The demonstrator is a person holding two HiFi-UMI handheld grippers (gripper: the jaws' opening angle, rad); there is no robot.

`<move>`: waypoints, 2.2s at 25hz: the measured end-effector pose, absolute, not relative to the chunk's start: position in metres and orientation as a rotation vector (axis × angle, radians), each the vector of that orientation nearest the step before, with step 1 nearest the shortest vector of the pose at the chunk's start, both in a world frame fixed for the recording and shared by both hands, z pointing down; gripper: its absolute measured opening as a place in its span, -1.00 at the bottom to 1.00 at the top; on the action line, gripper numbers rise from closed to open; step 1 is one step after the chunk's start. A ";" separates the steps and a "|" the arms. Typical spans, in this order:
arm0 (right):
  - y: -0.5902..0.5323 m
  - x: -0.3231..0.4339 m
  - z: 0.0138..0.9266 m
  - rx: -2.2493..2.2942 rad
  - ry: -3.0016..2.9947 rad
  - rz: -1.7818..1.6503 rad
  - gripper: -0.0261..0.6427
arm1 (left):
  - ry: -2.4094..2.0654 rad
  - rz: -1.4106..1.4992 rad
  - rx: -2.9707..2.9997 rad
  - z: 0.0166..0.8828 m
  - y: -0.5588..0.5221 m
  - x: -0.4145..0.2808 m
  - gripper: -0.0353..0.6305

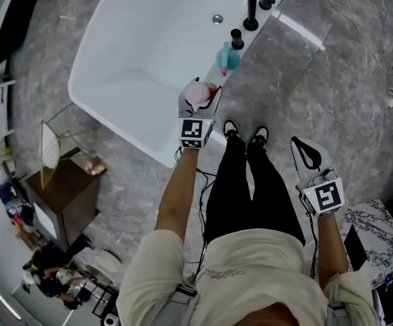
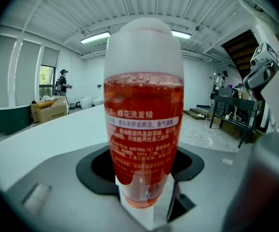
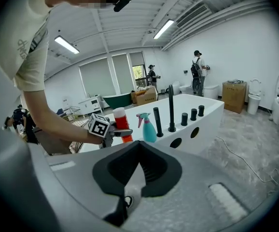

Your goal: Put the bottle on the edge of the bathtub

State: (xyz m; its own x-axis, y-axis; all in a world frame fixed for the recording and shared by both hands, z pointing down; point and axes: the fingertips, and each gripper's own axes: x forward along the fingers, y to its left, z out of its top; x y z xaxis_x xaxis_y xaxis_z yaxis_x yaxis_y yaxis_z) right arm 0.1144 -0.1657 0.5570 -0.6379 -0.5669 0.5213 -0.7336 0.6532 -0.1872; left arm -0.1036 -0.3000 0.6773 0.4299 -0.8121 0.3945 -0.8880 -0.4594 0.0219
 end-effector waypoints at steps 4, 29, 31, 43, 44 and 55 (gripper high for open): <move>-0.171 0.112 0.570 1.030 -2.445 0.556 -0.92 | -1.472 0.516 2.465 0.697 -0.308 -0.104 0.01; -0.179 0.096 0.569 1.014 -2.475 0.511 -0.92 | -1.597 0.474 2.492 0.706 -0.316 -0.100 0.14; -0.178 0.097 0.567 1.013 -2.478 0.510 -0.92 | -1.599 0.475 2.470 0.707 -0.315 -0.102 0.21; -0.175 0.097 0.552 1.028 -2.519 0.489 -0.92 | -1.598 0.504 2.385 0.696 -0.286 -0.119 0.23; -0.177 0.097 0.549 1.030 -2.522 0.481 -0.92 | -1.597 0.505 2.367 0.695 -0.279 -0.120 0.22; -0.188 0.096 0.507 1.065 -2.599 0.381 -0.92 | -1.651 0.361 2.218 0.614 -0.199 -0.115 0.04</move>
